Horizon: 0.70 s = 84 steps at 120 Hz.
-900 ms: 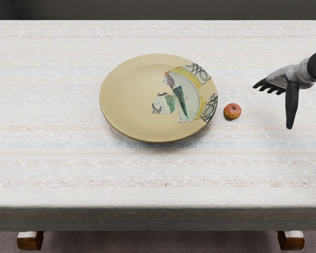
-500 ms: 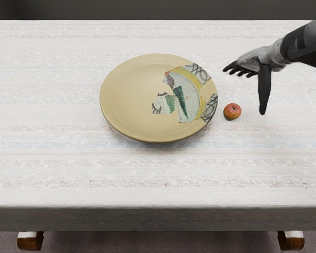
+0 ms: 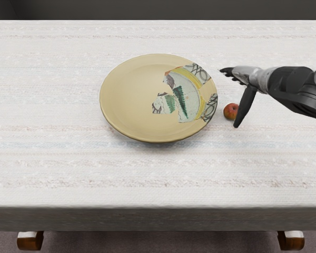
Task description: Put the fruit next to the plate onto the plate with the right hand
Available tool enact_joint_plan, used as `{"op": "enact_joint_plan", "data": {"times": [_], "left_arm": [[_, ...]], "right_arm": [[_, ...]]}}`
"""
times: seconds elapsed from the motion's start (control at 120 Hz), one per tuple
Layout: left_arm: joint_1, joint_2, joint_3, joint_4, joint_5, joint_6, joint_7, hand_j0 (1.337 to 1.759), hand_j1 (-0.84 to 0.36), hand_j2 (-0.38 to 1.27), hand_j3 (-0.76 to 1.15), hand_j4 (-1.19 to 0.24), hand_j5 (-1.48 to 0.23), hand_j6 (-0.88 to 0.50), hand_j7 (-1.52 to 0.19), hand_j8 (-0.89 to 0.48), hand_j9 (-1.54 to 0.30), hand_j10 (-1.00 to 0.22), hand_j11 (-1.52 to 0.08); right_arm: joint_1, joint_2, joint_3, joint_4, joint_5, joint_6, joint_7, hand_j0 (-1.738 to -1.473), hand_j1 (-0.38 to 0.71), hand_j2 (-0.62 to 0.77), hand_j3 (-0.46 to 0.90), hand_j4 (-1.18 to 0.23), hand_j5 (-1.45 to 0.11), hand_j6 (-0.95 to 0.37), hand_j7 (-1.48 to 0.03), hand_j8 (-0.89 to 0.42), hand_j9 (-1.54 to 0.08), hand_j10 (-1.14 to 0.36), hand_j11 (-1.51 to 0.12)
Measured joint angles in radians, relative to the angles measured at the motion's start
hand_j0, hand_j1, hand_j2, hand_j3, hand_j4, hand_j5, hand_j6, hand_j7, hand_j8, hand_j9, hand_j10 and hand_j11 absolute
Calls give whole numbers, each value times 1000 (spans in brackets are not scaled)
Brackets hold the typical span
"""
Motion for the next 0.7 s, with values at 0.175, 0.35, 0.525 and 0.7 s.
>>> {"op": "enact_joint_plan", "data": {"times": [0.175, 0.35, 0.525, 0.7], "left_arm": [[-1, 0, 0, 0, 0, 0, 0, 1658, 349, 0, 0, 0, 0, -1, 0, 0, 0, 0, 0], [-1, 0, 0, 0, 0, 0, 0, 1658, 349, 0, 0, 0, 0, -1, 0, 0, 0, 0, 0], [-1, 0, 0, 0, 0, 0, 0, 1658, 349, 0, 0, 0, 0, -1, 0, 0, 0, 0, 0], [-1, 0, 0, 0, 0, 0, 0, 1658, 349, 0, 0, 0, 0, -1, 0, 0, 0, 0, 0]], "right_arm": [[-19, -1, -62, 1, -50, -80, 0, -1658, -349, 1, 0, -3, -1, -5, 0, -4, 0, -3, 0], [-48, 12, -94, -6, -142, -125, 0, -1658, -349, 1, 0, -3, -1, -5, 0, -4, 0, -3, 0], [-67, 76, -122, -15, -214, -217, 0, -1658, -290, -8, 0, -53, -66, -55, -65, -54, -66, -53, -66], [-55, 90, -186, -19, -241, -251, 0, -1658, -222, -19, 0, -111, -140, -112, -140, -111, -140, -110, -140]]}}
